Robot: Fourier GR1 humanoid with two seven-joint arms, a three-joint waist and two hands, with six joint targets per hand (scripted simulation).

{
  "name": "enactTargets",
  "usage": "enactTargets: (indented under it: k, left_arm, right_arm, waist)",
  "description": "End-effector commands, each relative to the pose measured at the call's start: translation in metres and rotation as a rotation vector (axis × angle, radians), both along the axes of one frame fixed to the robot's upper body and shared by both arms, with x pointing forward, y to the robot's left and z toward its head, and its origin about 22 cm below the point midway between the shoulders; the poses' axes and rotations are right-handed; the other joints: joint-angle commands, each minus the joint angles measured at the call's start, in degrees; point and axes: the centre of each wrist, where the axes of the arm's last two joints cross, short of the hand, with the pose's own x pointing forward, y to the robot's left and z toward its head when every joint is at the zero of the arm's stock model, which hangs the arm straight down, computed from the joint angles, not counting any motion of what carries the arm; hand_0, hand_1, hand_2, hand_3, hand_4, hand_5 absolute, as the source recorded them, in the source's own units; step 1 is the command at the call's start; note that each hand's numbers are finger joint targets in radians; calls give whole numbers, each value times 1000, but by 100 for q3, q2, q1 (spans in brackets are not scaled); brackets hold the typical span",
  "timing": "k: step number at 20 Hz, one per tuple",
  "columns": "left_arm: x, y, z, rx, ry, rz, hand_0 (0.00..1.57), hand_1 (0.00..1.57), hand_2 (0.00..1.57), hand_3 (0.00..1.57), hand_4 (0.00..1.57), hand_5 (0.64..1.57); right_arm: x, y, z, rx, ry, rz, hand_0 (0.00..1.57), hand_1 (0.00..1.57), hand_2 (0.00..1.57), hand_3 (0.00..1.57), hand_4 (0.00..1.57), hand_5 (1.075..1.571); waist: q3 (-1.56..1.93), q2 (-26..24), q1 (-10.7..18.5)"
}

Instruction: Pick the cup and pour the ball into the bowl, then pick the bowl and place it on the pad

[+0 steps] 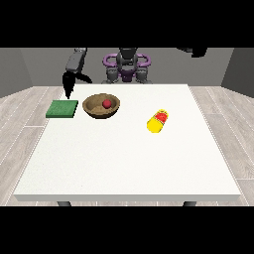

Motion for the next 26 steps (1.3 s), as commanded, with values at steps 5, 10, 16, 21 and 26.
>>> enactTargets:
  k: [5,10,16,21,26]
  left_arm:
    - [-20,117,43,-89,-31,15,0,0,0,0,250,1552]
    - [-26,113,54,-81,-11,-32,0,0,0,0,179,1562]
    - [-34,133,57,-124,-71,-2,0,0,0,0,135,1563]
    - [-43,144,89,-122,-98,-39,0,0,0,0,130,1568]
    - [-45,125,85,-108,-118,-103,0,0,0,0,94,1567]
  right_arm:
    - [6,34,-1,-15,-3,91,0,0,0,0,0,1570]
    - [-18,-7,-45,13,31,0,0,0,0,0,0,1571]
    - [-3,20,-43,49,-12,53,0,0,0,0,0,1571]
    - [7,-7,-31,90,-30,43,0,0,0,0,0,1570]
    - [-13,-15,-68,112,-5,-23,0,0,0,0,0,1569]
  waist:
    - [21,261,-455]
    - [28,182,-94]
    - [26,629,-325]
    - [26,854,-180]
    - [28,941,135]
